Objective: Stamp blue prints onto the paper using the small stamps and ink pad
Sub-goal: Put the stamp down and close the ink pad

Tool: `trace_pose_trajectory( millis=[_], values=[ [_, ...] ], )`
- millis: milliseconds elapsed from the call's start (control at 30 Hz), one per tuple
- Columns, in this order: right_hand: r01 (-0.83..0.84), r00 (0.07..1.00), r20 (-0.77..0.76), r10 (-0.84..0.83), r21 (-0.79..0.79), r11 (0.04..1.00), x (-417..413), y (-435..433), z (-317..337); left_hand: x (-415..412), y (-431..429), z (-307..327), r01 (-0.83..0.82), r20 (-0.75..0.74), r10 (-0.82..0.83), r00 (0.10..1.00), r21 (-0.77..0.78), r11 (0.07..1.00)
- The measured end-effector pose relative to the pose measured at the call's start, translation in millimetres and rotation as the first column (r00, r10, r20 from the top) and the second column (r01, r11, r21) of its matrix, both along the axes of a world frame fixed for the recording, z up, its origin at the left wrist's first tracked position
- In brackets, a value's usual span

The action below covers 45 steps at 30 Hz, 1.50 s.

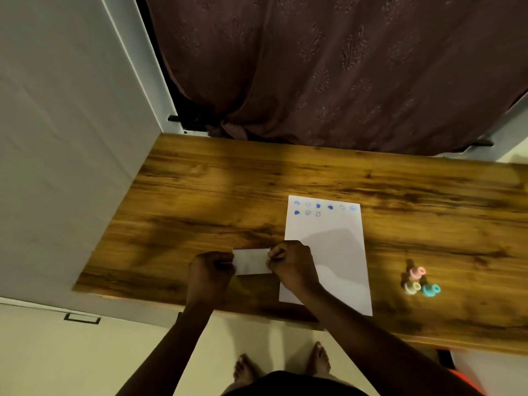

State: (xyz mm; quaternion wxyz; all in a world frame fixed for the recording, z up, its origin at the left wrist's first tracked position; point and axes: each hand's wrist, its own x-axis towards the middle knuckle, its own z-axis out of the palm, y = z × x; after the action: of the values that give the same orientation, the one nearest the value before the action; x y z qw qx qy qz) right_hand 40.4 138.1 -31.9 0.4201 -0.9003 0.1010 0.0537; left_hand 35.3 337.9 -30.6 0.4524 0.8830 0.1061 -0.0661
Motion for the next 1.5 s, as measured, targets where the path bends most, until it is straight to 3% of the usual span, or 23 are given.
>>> trace_pose_trajectory(
  millis=[267, 400, 600, 1000, 1500],
  values=[
    [0.136, 0.987, 0.081, -0.138, 0.032, 0.990, 12.3, -68.4, 35.9, 30.2, -67.4, 35.8, 0.070, 0.102, -0.061, 0.993, -0.087, 0.994],
    [0.267, 0.960, 0.058, -0.274, 0.108, 0.958, 13.8, -113.5, 50.6, 43.4, -114.1, 45.8, 0.112, 0.027, -0.109, 0.994, -0.186, 0.976],
    [0.339, 0.936, 0.062, -0.347, 0.109, 0.934, 9.5, -196.0, 65.7, 60.1, -201.4, 36.0, 0.158, 0.063, -0.151, 0.986, -0.106, 0.982],
    [0.388, 0.920, -0.043, -0.389, -0.031, 0.921, 1.4, -324.3, 38.9, 54.9, -337.2, 2.6, 0.260, 0.009, -0.260, 0.965, -0.071, 0.963],
    [0.360, 0.922, -0.106, -0.372, -0.120, 0.925, 2.0, -348.8, 5.2, 50.7, -366.9, -19.3, 0.279, -0.029, -0.280, 0.960, -0.037, 0.960]
  ],
)
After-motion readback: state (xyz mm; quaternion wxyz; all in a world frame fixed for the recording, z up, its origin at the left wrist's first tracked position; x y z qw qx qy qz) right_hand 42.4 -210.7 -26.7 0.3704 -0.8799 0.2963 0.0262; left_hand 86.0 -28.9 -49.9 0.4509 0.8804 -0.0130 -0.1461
